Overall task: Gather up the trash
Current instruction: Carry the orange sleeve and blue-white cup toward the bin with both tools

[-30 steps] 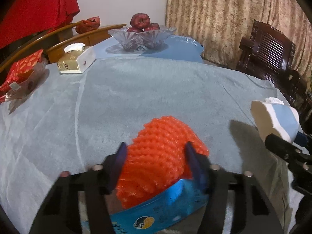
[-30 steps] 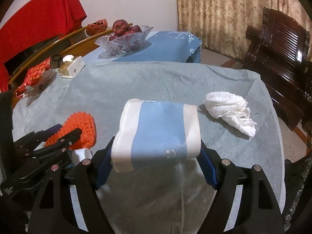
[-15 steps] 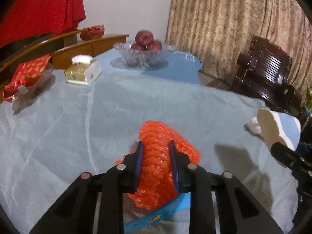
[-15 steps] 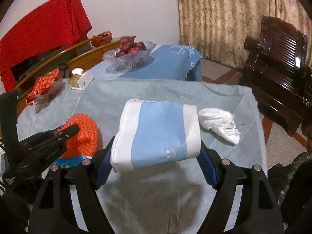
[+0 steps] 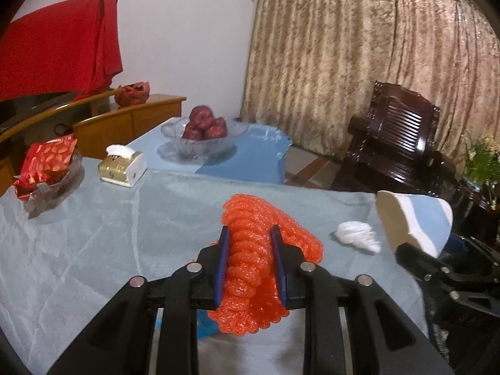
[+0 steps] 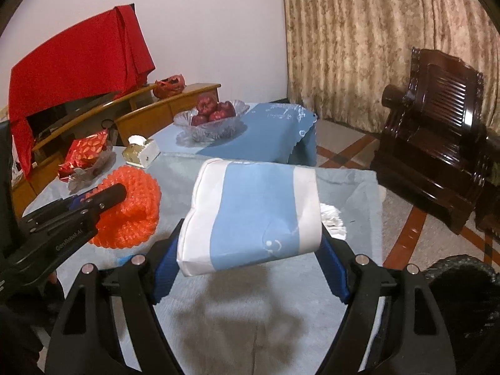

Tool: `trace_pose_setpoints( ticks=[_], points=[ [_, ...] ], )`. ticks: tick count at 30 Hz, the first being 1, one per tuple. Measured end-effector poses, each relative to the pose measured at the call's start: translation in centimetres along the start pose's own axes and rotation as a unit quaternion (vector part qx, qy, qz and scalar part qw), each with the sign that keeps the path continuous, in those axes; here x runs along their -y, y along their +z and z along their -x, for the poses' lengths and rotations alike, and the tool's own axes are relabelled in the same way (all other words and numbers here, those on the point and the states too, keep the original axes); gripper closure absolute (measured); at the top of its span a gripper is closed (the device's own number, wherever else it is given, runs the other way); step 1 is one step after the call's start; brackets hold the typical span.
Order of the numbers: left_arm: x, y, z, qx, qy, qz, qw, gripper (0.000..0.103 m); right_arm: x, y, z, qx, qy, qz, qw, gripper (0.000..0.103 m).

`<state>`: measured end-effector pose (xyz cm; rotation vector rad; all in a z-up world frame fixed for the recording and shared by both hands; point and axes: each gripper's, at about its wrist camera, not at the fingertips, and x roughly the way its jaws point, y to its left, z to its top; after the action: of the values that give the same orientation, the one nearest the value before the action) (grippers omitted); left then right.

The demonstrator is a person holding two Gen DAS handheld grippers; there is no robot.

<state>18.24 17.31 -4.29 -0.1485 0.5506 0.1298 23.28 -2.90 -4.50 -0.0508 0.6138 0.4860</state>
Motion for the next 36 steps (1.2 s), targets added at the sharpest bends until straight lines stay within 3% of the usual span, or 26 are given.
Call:
trace_pose_setpoints(
  ticks=[6,16,36],
  points=[
    [3.3,0.2,3.1,0.019,-0.024,-0.013,0.9994,0.078,1.3,-0.2,3.7,0.018,-0.005,-0.003,1.000,0.028],
    [9.3,-2.1,6.2,0.015,-0.068,-0.031,0.9971,0.078,4.3,-1.5,9.2,0.033,-0.043,-0.004,0.999,0.028],
    [17.0,-4.5,10.2,0.025,-0.128,-0.067,0.9892,0.078,10.5,-6.7,18.6,0.051,-0.117,-0.033,0.991,0.028]
  ],
)
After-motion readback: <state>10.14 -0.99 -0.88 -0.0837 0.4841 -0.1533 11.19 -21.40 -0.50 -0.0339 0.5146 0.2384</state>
